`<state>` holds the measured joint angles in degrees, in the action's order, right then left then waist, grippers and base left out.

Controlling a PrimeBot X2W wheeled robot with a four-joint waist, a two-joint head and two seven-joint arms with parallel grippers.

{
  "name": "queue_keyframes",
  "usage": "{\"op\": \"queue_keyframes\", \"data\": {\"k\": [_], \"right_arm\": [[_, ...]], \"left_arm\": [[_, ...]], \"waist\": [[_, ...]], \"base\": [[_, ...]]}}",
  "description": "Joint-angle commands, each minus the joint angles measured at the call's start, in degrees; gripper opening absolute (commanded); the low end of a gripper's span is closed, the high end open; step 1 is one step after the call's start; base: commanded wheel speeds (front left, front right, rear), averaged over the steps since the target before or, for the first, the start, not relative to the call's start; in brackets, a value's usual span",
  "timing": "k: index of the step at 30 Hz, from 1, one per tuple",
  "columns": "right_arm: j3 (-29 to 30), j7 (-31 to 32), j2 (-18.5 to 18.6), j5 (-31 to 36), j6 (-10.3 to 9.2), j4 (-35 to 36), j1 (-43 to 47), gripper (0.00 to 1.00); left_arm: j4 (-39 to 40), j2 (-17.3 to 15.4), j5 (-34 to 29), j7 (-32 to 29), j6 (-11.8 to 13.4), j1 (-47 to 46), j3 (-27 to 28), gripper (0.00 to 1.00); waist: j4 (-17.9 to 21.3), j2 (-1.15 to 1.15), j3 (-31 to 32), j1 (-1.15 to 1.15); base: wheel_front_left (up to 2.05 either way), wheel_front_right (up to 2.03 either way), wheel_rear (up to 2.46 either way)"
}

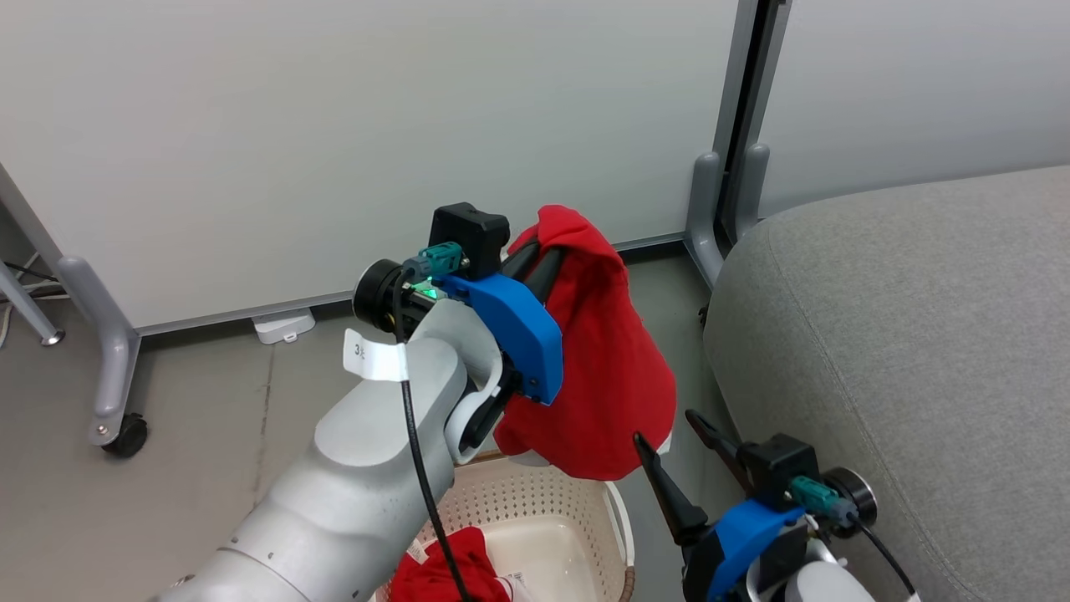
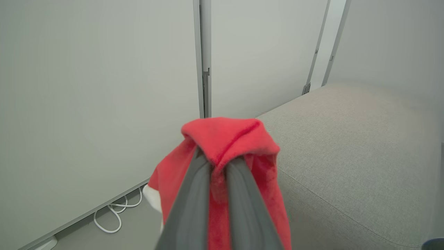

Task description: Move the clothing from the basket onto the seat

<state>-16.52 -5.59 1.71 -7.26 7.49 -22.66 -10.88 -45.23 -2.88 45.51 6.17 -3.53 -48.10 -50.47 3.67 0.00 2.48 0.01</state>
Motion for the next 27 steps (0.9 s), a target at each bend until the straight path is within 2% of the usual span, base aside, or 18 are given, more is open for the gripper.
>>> {"op": "queue_keyframes", "data": {"k": [1,12,27], "right_arm": [[-0.57,0.49,0.19,-0.74,0.01,-1.01,-1.66,1.00],[-5.80,2.90,0.19,-7.70,0.01,-11.91,-11.98,1.00],[-9.99,-1.21,0.17,-13.33,0.01,-29.71,-25.33,1.00]], "left_arm": [[-0.06,-0.04,0.64,0.48,0.13,-1.06,-0.37,0.00],[0.22,-0.04,3.36,1.31,0.80,-2.28,-3.84,0.00],[2.17,-0.05,7.19,1.66,1.50,-3.72,-9.94,0.00]], "waist": [[0.11,0.00,-0.10,-0.01],[0.24,0.00,-0.65,-0.01],[-1.69,0.00,-0.98,-0.01]], "base": [[0.00,0.00,0.00],[0.00,0.00,0.00],[0.00,0.00,0.00]]}}
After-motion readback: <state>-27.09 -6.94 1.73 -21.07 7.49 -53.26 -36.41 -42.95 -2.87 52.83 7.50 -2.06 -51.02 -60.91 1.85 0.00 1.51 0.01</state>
